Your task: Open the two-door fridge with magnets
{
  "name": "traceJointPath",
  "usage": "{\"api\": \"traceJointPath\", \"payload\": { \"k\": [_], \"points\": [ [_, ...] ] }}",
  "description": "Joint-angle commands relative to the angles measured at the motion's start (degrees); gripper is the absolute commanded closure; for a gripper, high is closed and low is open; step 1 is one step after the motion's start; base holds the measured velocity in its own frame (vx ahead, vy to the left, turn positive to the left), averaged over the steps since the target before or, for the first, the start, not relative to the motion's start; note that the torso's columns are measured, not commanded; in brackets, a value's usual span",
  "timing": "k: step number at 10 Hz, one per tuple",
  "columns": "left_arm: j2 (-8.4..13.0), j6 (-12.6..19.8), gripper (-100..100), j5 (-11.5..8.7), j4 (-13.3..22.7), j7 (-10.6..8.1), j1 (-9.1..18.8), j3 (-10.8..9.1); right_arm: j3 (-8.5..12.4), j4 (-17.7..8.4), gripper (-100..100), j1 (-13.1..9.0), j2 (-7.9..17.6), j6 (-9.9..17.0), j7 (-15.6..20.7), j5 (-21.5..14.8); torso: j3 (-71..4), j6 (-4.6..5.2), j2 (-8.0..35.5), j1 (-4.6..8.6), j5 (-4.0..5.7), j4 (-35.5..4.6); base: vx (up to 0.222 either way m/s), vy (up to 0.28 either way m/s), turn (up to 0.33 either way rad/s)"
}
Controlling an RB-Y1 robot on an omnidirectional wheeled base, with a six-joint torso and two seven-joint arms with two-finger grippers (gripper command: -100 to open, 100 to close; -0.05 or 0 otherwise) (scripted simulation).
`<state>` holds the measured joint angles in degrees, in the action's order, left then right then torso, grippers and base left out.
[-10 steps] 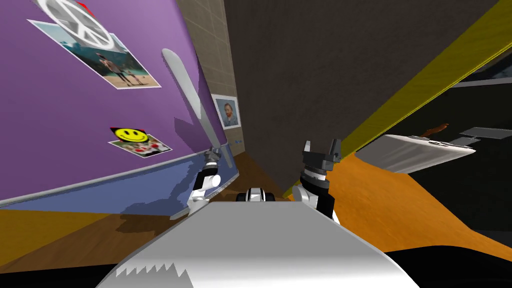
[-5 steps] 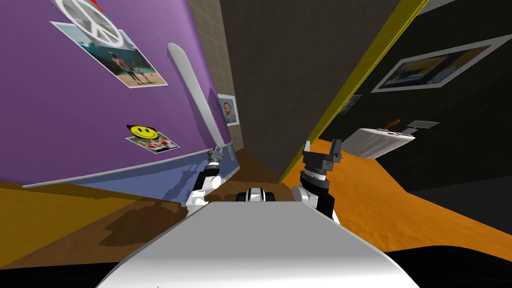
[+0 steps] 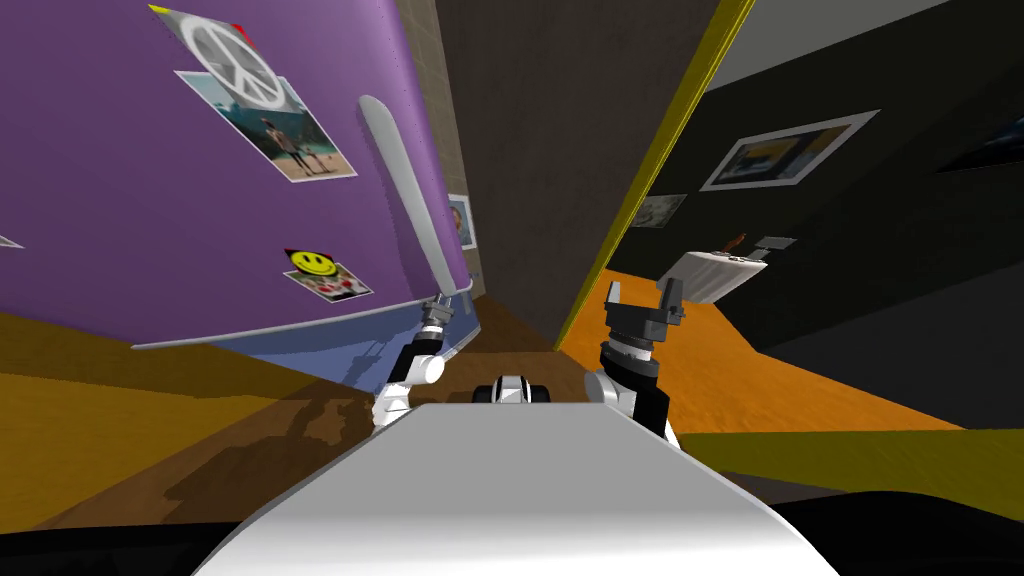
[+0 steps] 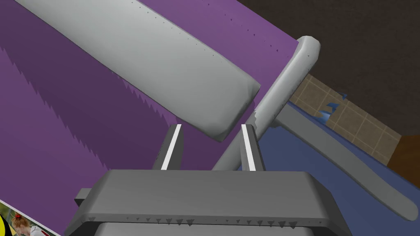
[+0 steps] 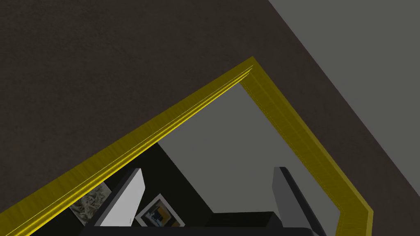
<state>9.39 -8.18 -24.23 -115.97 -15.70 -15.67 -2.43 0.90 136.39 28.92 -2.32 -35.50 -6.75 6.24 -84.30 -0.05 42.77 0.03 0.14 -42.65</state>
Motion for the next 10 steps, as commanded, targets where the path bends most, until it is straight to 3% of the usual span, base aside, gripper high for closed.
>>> {"api": "traceJointPath", "payload": {
  "k": [1,10],
  "points": [
    [1.84,-1.41,100,-0.38,-1.03,-0.83,-0.65,1.98,0.0,0.0,0,0.0,0.0,0.0,0.0,0.0,0.0,-0.23,-0.02,-0.06,0.0,-0.03,-0.23,0.078,-0.091],
    [7.61,-3.27,100,-1.58,-4.99,-3.21,-3.24,8.95,0.0,0.0,0,0.01,0.0,0.0,0.0,0.0,0.03,-0.22,0.12,-0.03,0.09,-0.27,-0.243,0.094,-0.089]
  ]
}}
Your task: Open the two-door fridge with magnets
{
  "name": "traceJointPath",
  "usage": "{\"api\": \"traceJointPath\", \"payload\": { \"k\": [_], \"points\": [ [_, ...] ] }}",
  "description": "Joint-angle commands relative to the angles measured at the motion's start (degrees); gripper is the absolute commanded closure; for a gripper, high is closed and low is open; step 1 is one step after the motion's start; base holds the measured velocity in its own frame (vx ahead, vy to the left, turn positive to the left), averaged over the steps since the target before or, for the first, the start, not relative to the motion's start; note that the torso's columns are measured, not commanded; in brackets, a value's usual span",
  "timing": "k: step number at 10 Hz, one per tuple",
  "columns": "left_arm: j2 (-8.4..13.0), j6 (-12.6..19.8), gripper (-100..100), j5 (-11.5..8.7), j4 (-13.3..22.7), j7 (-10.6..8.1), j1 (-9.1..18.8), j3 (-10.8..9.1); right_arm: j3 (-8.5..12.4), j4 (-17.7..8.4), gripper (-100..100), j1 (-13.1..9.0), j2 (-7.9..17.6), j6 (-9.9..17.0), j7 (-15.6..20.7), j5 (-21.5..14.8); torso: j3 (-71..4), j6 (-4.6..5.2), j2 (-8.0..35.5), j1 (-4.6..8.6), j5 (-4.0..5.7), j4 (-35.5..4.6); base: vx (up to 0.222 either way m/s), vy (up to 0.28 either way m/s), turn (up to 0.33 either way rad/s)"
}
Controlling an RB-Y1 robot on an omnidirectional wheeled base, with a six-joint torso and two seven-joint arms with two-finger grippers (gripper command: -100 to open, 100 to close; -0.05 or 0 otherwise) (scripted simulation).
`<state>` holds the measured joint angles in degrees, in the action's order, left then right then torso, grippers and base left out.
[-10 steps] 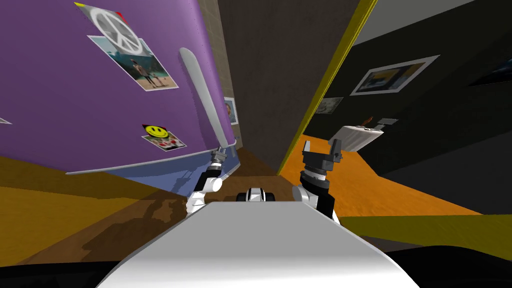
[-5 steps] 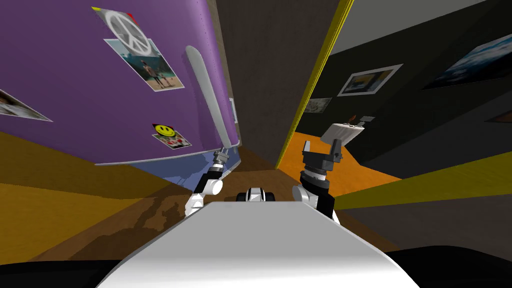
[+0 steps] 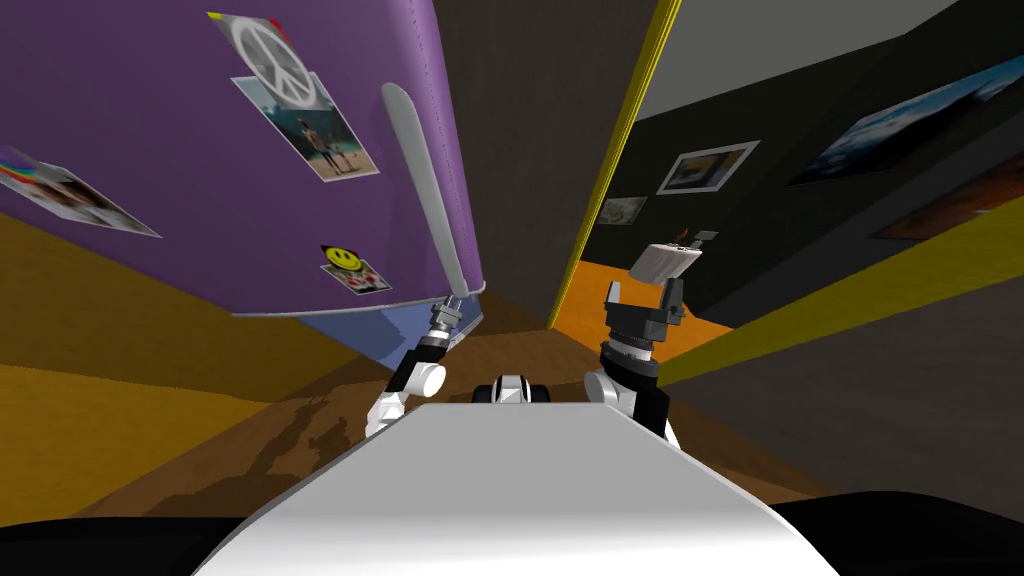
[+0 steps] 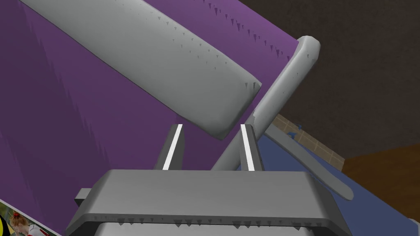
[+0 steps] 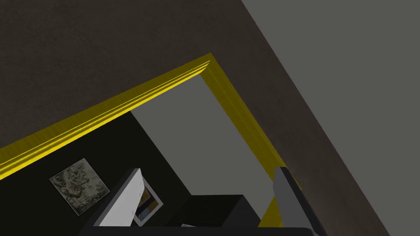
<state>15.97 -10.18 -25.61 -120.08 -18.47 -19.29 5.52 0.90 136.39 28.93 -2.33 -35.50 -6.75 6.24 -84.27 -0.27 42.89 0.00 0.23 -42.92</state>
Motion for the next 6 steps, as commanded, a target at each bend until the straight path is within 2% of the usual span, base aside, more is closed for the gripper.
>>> {"api": "traceJointPath", "payload": {
  "k": [1,3,4,6],
  "points": [
    [0.47,0.02,100,-0.06,-0.46,-0.12,-0.18,0.78,0.0,0.0,0,-0.01,0.0,0.0,0.0,0.0,0.1,0.04,0.17,-0.06,-0.03,-0.02,-0.132,0.048,-0.055],
    [2.5,-0.93,100,-0.09,-1.51,-0.63,-0.99,3.47,0.0,0.0,0,0.0,0.0,0.0,0.0,0.0,-0.21,0.25,-0.36,0.03,-0.08,0.32,-0.194,0.121,-0.129],
    [2.5,-0.93,100,-0.09,-1.51,-0.63,-0.99,3.47,0.0,0.0,0,0.0,0.01,0.0,0.0,0.0,-0.1,0.33,-0.21,-0.02,-0.14,0.35,-0.209,0.162,-0.098],
    [4.44,-2.12,100,-0.13,-2.8,-1.1,-1.55,5.73,0.0,0.0,0,0.0,0.0,0.0,0.0,0.0,-0.17,0.05,-0.31,-0.11,-0.13,0.25,-0.217,0.143,-0.106]
  ]
}}
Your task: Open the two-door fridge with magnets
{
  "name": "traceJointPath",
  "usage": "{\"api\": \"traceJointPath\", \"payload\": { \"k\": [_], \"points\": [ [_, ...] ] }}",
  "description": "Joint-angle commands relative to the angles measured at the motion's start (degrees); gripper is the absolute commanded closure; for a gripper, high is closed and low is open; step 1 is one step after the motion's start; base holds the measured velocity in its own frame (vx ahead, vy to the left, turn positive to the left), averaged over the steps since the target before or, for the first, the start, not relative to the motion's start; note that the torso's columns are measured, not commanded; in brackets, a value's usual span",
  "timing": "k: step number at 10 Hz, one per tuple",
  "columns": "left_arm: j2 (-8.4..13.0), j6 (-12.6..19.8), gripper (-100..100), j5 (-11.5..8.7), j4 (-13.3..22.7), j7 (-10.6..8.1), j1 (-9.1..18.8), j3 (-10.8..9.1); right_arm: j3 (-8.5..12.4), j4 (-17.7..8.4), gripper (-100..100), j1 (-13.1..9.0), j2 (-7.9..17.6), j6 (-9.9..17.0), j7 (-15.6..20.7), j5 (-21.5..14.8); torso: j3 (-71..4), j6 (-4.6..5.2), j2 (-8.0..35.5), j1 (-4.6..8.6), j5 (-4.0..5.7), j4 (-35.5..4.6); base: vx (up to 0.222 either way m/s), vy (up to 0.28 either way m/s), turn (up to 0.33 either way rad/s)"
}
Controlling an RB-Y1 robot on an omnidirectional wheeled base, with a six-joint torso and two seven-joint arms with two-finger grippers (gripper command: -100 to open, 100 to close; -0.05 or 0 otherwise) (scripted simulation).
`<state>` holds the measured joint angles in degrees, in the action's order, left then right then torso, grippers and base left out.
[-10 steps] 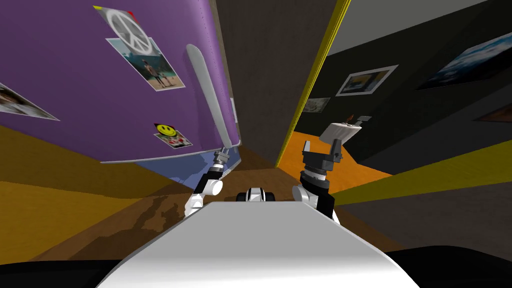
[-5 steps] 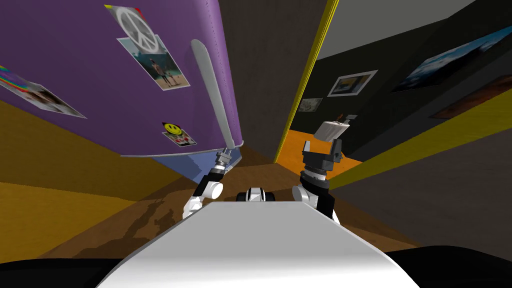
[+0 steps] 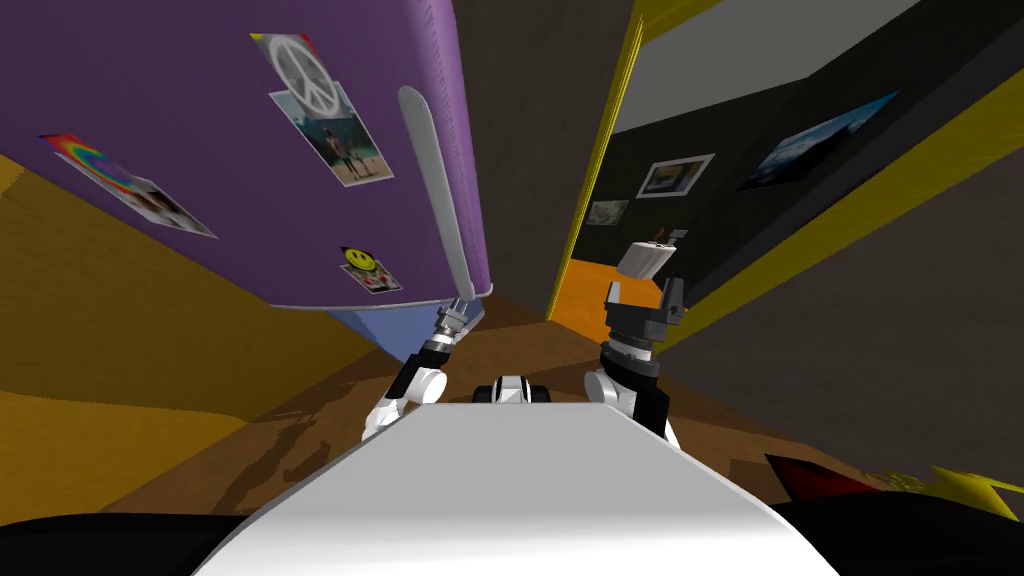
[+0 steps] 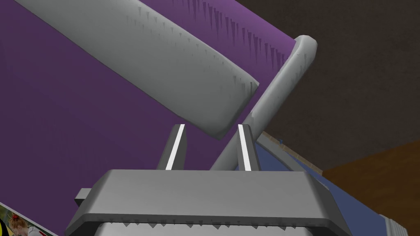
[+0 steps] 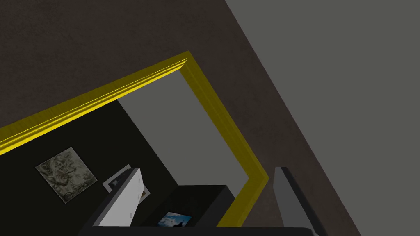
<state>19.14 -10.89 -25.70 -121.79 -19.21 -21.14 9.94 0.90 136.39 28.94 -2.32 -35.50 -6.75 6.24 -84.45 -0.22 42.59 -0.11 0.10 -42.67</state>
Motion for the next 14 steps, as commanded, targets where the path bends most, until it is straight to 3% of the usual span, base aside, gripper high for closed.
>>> {"api": "traceJointPath", "payload": {
  "k": [1,6,7,8,10,14],
  "points": [
    [1.27,-1.42,100,-0.04,-1.09,-0.36,0.29,1.32,0.0,0.0,0,-0.01,0.0,0.0,0.0,0.0,0.11,0.06,0.21,-0.06,-0.01,-0.06,-0.222,0.153,-0.081],
    [5.15,-3.81,100,-0.11,-3.68,-1.29,-0.83,5.85,0.0,0.0,0,0.0,0.0,0.0,0.0,0.0,0.04,-0.09,0.12,-0.29,-0.07,-0.12,-0.225,0.154,-0.105],
    [5.15,-3.81,100,-0.11,-3.68,-1.29,-0.83,5.85,0.0,0.0,0,-0.01,0.0,0.0,0.0,0.0,0.19,-0.05,0.37,-0.23,-0.08,-0.16,-0.22,0.118,-0.062],
    [6.19,-1.41,-100,-0.74,-5.78,-1.5,-2.47,5.61,0.0,0.0,0,0.0,0.0,0.0,0.0,0.0,0.09,-0.1,0.17,-0.11,-0.03,-0.17,-0.04,0.036,0.105],
    [7.18,0.18,-100,-1.43,-9.06,-1.74,-3.66,4.99,0.0,0.01,0,0.04,-0.01,-0.01,0.0,0.0,-0.55,0.19,-0.89,0.49,0.07,0.35,0.066,-0.049,0.099],
    [8.17,1.77,-100,-2.11,-12.13,-1.98,-4.86,4.37,0.0,0.01,0,0.04,-0.01,-0.01,0.0,0.0,0.16,0.18,0.26,0.2,0.01,-0.03,0.061,-0.023,0.037]
  ]
}}
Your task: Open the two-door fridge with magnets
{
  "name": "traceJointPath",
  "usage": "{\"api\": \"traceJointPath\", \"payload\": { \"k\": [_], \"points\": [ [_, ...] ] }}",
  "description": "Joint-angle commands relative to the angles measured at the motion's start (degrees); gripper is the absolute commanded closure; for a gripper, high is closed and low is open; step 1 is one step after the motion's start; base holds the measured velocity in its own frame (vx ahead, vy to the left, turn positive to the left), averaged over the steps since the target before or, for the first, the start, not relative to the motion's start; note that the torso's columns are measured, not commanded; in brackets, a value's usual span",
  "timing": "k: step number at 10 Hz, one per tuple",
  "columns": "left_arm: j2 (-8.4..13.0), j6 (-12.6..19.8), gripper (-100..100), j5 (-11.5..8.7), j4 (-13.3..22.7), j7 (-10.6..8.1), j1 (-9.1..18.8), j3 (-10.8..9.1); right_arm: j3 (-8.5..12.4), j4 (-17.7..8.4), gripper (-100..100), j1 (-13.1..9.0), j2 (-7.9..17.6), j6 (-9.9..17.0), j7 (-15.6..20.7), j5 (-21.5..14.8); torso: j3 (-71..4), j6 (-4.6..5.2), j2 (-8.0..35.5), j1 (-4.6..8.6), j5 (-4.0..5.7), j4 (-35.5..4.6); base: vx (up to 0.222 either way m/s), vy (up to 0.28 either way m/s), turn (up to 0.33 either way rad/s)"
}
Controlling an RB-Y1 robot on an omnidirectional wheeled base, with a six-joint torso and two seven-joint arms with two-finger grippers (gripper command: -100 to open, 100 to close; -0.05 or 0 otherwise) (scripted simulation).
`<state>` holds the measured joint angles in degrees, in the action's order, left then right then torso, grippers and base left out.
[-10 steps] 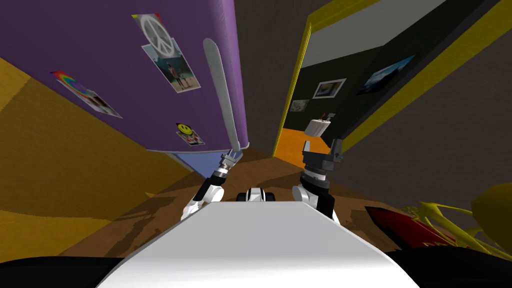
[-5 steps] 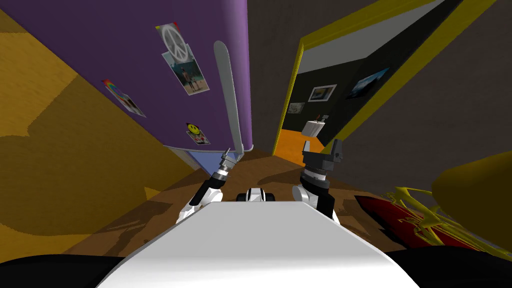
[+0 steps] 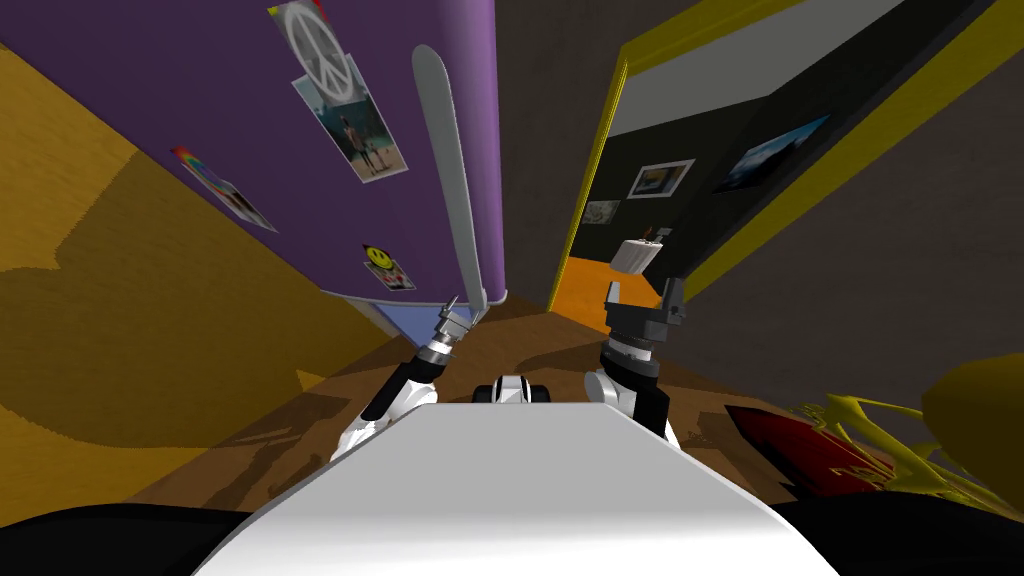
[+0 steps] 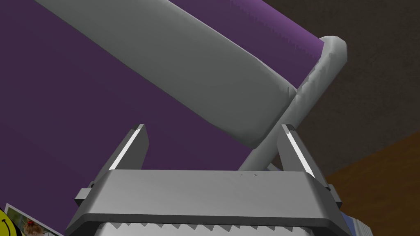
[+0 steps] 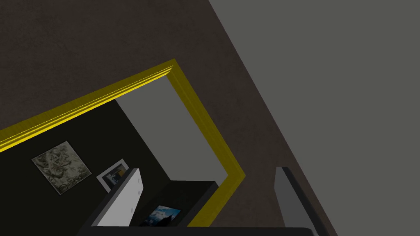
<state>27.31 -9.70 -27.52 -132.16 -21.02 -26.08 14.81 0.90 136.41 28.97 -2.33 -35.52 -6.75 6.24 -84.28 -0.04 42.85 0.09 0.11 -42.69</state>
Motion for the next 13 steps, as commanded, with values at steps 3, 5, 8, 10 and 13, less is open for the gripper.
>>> {"api": "traceJointPath", "payload": {
  "k": [3,5,8,10,13],
  "points": [
    [1.0,2.17,-100,-0.98,-4.83,-0.42,-1.11,-1.14,0.0,0.0,0,-0.01,0.0,0.0,0.0,0.0,0.04,-0.02,0.18,0.03,0.08,-0.27,0.019,-0.014,0.05],
    [1.49,2.96,-100,-1.32,-6.19,-0.54,-1.71,-1.45,0.0,0.0,0,-0.01,0.0,0.0,0.0,0.0,-0.02,-0.02,0.17,0.03,0.12,-0.36,0.013,-0.009,0.021],
    [1.99,3.76,-100,-1.66,-7.9,-0.66,-2.31,-1.76,0.0,0.0,0,0.0,0.0,0.0,0.0,0.0,0.04,0.0,0.35,0.2,0.22,-0.59,0.025,-0.014,0.033],
    [1.99,3.76,-100,-1.66,-7.9,-0.66,-2.31,-1.76,0.0,0.0,0,-0.01,0.0,0.0,0.0,0.0,0.17,0.0,0.57,0.17,0.22,-0.66,0.011,0.001,-0.003],
    [1.99,3.76,-100,-1.66,-7.9,-0.66,-2.31,-1.76,0.0,-0.01,0,-0.02,0.0,0.01,0.0,0.0,0.16,-0.05,0.48,0.15,0.18,-0.52,-0.005,0.0,0.0]
  ]
}}
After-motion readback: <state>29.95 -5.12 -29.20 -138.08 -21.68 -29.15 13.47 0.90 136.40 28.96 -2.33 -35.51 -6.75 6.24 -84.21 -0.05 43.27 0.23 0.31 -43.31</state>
